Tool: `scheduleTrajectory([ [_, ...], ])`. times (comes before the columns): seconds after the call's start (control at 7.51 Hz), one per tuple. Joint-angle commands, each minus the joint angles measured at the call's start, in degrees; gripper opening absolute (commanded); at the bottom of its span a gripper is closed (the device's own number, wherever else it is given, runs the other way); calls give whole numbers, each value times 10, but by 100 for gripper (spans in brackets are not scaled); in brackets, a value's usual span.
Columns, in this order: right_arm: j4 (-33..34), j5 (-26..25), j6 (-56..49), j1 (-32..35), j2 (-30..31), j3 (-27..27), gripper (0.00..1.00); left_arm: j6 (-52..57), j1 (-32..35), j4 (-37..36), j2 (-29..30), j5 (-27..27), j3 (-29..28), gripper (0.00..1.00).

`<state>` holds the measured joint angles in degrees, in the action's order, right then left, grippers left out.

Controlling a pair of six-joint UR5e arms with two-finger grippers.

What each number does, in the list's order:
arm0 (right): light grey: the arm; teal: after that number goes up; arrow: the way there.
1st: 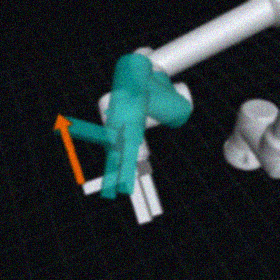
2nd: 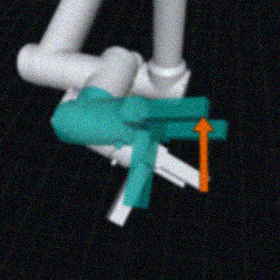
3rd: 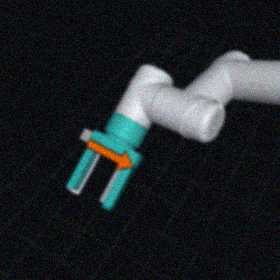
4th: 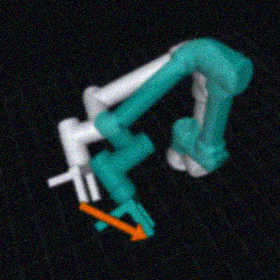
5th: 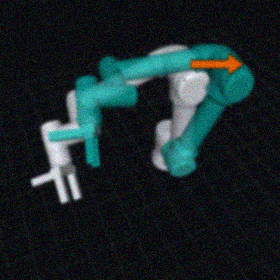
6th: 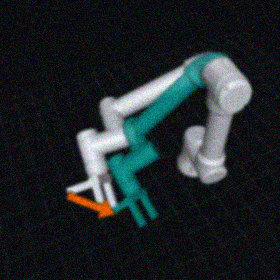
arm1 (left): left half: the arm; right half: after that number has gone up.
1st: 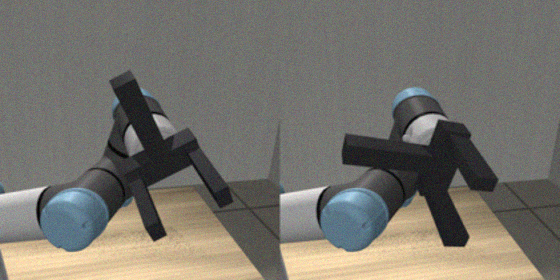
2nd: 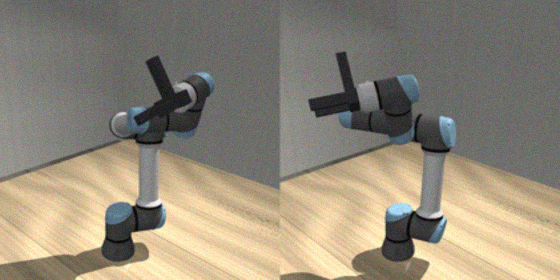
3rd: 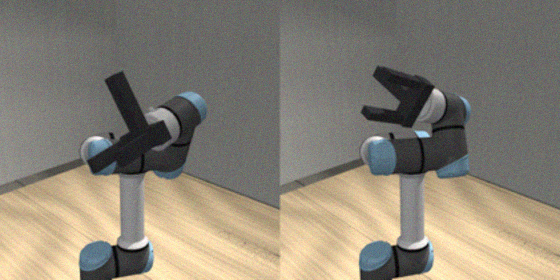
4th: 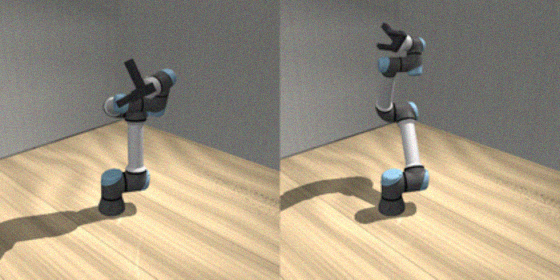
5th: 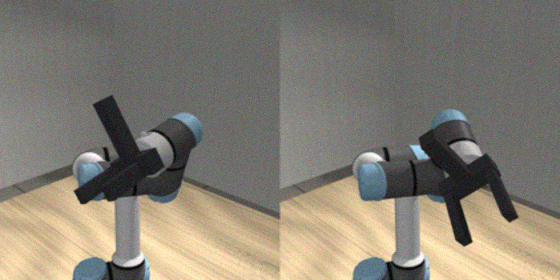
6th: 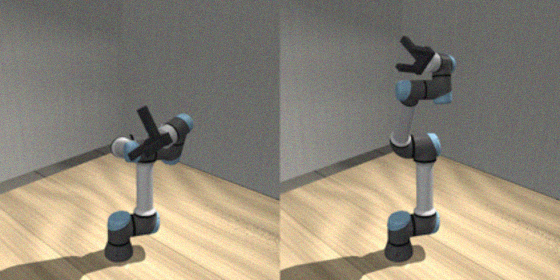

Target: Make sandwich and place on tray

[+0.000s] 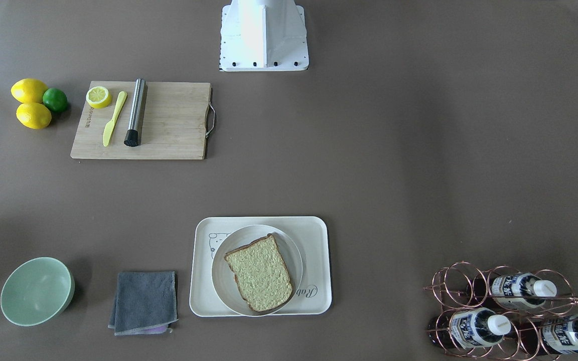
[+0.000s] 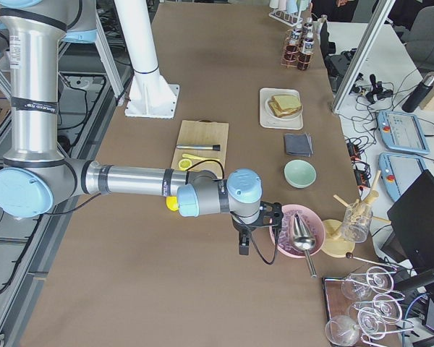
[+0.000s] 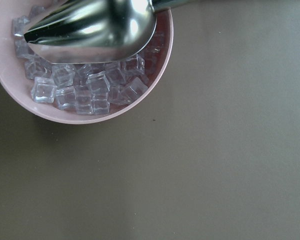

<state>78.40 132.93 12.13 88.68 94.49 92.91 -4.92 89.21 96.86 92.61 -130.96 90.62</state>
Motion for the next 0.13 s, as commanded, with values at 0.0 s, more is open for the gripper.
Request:
scheduleTrajectory([
  [0.0,0,1,0,0,2,0,100,0,0,1,0,-1,1,98],
])
